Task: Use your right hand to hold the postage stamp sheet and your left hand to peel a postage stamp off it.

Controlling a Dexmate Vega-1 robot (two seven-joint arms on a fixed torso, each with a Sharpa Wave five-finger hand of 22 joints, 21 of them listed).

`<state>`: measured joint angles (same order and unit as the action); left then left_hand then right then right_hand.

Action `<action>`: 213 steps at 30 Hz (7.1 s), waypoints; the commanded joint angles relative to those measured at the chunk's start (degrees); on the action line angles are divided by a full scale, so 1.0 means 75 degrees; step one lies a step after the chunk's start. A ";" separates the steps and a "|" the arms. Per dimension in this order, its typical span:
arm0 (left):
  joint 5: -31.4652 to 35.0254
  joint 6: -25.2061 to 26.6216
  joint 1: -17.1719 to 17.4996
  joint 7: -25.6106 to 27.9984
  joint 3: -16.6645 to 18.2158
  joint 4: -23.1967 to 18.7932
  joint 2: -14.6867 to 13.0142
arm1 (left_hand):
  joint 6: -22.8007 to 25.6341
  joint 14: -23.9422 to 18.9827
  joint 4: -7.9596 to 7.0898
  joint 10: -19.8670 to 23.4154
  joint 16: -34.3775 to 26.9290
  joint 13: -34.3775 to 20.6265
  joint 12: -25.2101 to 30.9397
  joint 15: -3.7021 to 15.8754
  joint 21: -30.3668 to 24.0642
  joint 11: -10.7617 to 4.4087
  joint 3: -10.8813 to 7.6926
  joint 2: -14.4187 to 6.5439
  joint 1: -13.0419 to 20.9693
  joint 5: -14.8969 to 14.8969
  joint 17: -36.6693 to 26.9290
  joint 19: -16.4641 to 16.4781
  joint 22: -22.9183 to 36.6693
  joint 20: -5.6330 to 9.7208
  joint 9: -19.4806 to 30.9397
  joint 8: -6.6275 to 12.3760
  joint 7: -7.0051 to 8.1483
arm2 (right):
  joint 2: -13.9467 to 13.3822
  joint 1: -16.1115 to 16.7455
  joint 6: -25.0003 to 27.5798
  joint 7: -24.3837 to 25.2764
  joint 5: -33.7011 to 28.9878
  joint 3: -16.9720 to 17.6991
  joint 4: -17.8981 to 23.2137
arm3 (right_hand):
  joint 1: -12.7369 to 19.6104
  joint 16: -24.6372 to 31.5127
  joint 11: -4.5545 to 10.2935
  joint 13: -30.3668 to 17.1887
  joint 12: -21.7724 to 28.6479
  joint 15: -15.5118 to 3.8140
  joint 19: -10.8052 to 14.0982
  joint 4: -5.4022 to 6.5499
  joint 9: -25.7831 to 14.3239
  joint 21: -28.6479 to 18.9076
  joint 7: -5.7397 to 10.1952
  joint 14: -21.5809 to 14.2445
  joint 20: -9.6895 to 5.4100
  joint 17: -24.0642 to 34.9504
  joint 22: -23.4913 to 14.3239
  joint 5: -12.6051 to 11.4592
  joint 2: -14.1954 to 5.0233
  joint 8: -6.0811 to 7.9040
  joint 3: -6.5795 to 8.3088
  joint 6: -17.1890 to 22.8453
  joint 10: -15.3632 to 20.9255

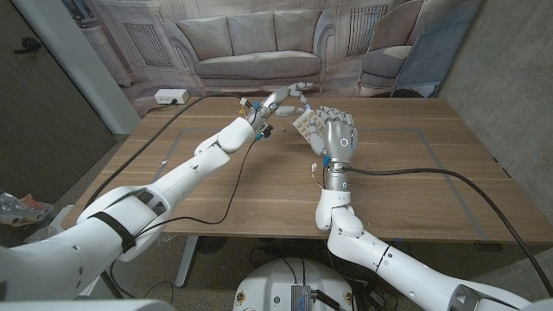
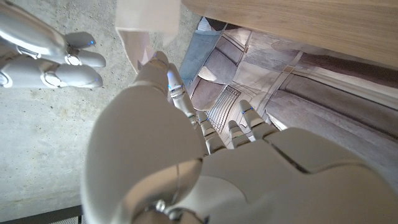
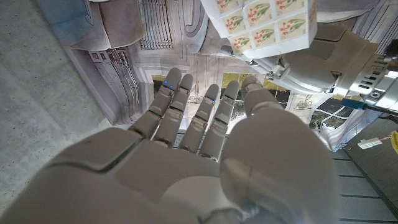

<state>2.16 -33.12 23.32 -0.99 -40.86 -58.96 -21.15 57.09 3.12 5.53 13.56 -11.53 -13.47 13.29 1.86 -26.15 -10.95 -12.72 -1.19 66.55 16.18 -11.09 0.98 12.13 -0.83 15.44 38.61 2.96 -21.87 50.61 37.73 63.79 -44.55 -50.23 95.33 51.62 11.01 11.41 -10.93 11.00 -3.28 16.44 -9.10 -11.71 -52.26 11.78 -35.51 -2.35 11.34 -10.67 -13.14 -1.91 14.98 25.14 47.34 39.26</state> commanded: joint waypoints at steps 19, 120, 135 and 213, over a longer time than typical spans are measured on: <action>-0.0013 -0.0059 -0.0171 -0.0536 -0.0141 -0.0023 -0.0041 | -0.0095 0.0126 -0.0034 -0.0025 0.0017 -0.0035 -0.0003 0.0123 -0.0034 -0.0049 0.0112 -0.0075 0.0067 0.0136 -0.0017 -0.0071 0.0026 0.0007 0.0167 0.0152 0.0008 | 0.0180 -0.0674 -0.0033 0.0028 0.0192 -0.0272 -0.0750 | -0.0025 0.0002 -0.0009 -0.0023 0.0016 -0.1253 -0.0052 0.0059 0.0002 -0.0065 -0.0026 0.0036 -0.0111 0.0042 -0.0003 -0.0085 0.0068 -0.0031 -0.0016 -0.0029 -0.0065; -0.0246 -0.0642 -0.0463 -0.0998 0.0253 0.1194 0.0608 | -0.0297 0.0168 -0.0125 -0.0091 -0.0023 -0.0091 0.0004 0.0134 -0.0151 0.0062 0.0465 -0.0276 0.0130 0.0258 -0.0007 -0.0153 0.0030 0.0015 0.0710 0.0466 0.0010 | 0.1511 -0.0048 -0.1305 0.0028 -0.2134 0.1823 -0.2067 | -0.0235 0.0053 -0.0283 -0.0263 0.0061 -0.1273 -0.0143 0.0219 -0.0426 -0.0346 -0.0469 -0.0262 -0.0162 0.0096 0.0025 -0.0334 0.0501 0.0737 -0.0185 -0.0378 0.0248; -0.0485 -0.0652 -0.0400 -0.1044 0.0260 0.1039 0.0534 | -0.0290 0.0159 -0.0128 -0.0070 -0.0027 -0.0095 0.0016 0.0132 -0.0171 0.0062 0.0511 -0.0288 0.0143 0.0264 -0.0005 -0.0153 0.0028 0.0006 0.0761 0.0501 0.0035 | 0.1023 -0.0218 -0.0717 0.0028 -0.1711 0.1179 -0.1850 | -0.0202 0.0079 -0.0255 -0.0238 0.0115 -0.1280 -0.0140 0.0225 -0.0373 -0.0349 -0.0501 -0.0274 -0.0158 0.0112 0.0025 -0.0401 0.0398 0.0850 -0.0134 -0.0109 0.0350; -0.0440 -0.0234 -0.0128 -0.0562 0.0270 0.0232 0.0185 | -0.0375 0.0164 -0.0153 -0.0067 -0.0022 -0.0079 0.0014 0.0139 -0.0258 0.0091 0.0695 -0.0438 0.0223 0.0249 0.0004 -0.0194 0.0015 0.0006 0.1023 0.0623 -0.0089 | 0.2967 0.0663 -0.2266 0.0028 -0.4500 0.3575 -0.2411 | 0.0462 0.0104 -0.0119 -0.0340 0.0422 -0.1321 -0.0185 0.0070 -0.1305 -0.0444 -0.1215 -0.0675 -0.0523 0.0106 0.0032 -0.0783 0.0066 0.2825 0.0152 0.1574 0.1512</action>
<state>-1.46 -35.97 21.58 -6.86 -39.17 -55.38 -18.81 54.22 3.91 4.39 12.75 -11.53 -13.97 13.29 2.03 -27.76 -10.35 -7.56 -4.19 68.10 17.96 -10.93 0.08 12.10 -0.73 22.86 43.04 2.53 0.31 55.03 20.81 64.00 -77.72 -23.90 76.81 54.51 11.91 10.46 -13.20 13.67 -3.88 15.41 -8.53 -21.09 -55.37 3.95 -40.46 -2.35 11.97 -10.42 -18.46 -1.47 35.69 25.71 57.84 50.29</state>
